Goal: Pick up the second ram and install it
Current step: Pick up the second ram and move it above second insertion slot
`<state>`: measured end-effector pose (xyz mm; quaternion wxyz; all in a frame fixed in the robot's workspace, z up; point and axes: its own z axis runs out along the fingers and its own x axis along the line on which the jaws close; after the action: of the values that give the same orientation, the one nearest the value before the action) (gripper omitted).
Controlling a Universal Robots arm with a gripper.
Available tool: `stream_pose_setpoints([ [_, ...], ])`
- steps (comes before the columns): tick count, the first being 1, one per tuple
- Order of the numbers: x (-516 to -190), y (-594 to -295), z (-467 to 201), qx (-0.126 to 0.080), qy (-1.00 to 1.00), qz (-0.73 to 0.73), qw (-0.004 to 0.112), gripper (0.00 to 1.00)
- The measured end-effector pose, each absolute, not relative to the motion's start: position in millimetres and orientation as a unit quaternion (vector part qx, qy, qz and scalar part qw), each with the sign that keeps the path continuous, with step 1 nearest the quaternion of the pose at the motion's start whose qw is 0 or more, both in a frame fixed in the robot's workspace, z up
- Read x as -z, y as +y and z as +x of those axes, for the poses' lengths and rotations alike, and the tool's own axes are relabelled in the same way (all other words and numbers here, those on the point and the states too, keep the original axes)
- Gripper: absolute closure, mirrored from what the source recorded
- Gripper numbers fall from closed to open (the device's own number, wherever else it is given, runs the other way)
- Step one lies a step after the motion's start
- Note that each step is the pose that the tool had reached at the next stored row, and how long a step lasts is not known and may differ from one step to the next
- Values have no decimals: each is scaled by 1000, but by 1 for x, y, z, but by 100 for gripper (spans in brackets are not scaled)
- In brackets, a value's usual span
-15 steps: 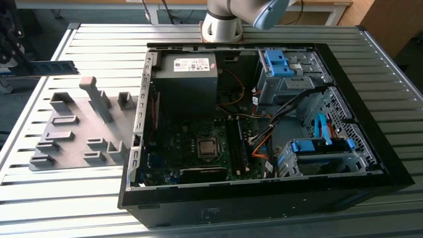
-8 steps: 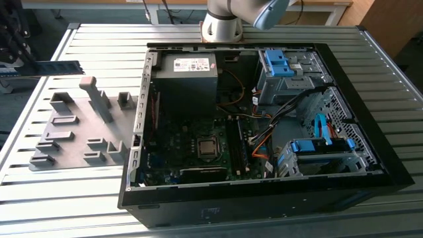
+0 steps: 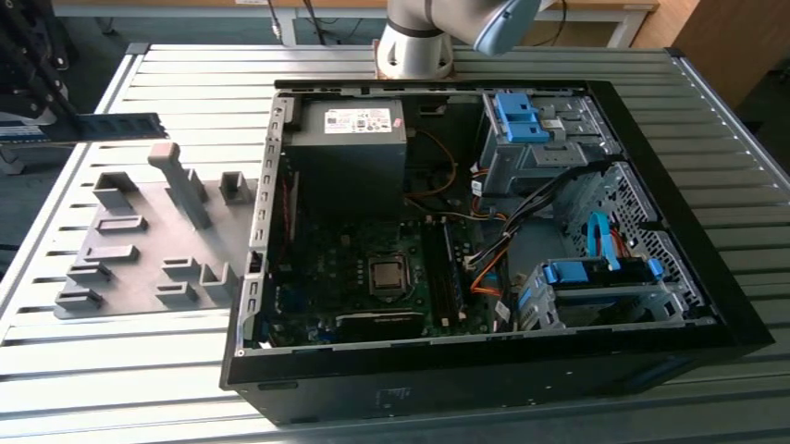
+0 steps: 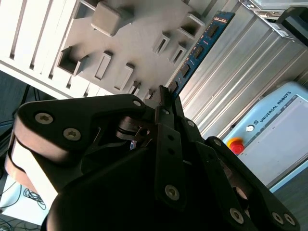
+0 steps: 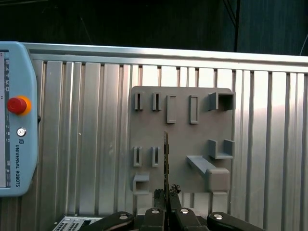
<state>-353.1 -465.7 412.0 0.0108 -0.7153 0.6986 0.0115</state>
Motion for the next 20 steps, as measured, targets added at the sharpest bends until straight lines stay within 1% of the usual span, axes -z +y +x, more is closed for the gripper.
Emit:
stream_pose_setpoints([
  [20,-412,-466,-330,-11,699,-715,11,86],
])
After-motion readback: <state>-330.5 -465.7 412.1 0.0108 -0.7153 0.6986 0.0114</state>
